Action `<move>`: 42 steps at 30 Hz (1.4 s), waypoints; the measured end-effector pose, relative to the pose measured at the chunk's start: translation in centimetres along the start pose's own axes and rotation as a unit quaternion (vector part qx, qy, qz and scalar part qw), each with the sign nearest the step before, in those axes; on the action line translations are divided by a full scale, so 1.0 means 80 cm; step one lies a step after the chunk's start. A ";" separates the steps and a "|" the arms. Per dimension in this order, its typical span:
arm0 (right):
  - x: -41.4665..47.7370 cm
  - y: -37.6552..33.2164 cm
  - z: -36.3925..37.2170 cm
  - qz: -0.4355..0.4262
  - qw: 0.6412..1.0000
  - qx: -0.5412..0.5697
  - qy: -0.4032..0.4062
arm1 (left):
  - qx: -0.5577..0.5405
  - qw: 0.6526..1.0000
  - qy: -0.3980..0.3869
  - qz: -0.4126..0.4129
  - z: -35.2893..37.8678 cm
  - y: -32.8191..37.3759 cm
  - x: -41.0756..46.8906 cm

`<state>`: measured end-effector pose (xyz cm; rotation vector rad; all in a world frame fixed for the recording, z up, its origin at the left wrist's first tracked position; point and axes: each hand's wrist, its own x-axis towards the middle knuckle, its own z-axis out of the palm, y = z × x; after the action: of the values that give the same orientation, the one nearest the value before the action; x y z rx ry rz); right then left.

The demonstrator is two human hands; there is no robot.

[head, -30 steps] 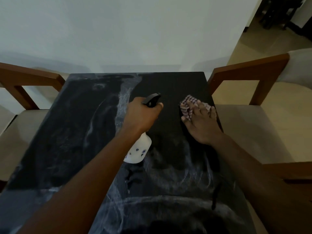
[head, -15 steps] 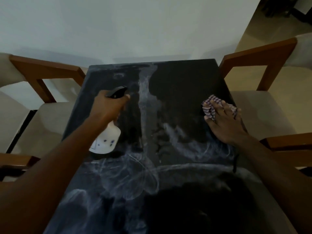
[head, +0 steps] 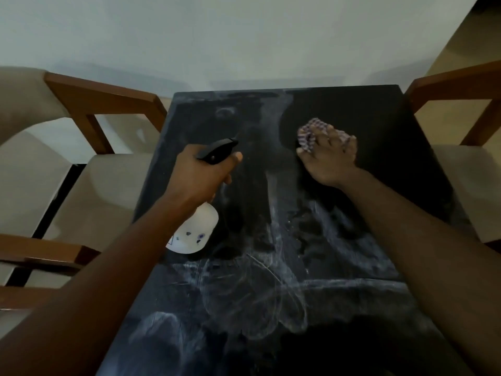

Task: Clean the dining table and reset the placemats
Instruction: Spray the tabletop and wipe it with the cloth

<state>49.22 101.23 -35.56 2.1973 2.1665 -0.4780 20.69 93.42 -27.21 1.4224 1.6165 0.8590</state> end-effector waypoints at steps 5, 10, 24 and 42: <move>0.051 -0.152 0.004 -0.150 0.988 -0.026 -0.006 | -0.016 1.000 0.024 0.004 -0.001 -0.002 0.000; -0.015 -0.204 0.031 -0.359 0.930 -0.060 -0.057 | -0.017 0.995 0.097 -0.021 -0.003 -0.004 0.011; 0.144 0.037 -0.038 0.027 0.999 -0.001 0.031 | -0.060 0.995 0.063 -0.057 -0.006 -0.009 0.025; 0.184 -0.127 -0.041 -0.232 0.967 -0.056 0.086 | -0.021 0.995 0.077 -0.063 -0.002 -0.013 0.032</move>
<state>39.82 116.70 -33.81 1.7236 2.7316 -0.1638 19.99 95.80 -28.39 1.2364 1.7737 0.9420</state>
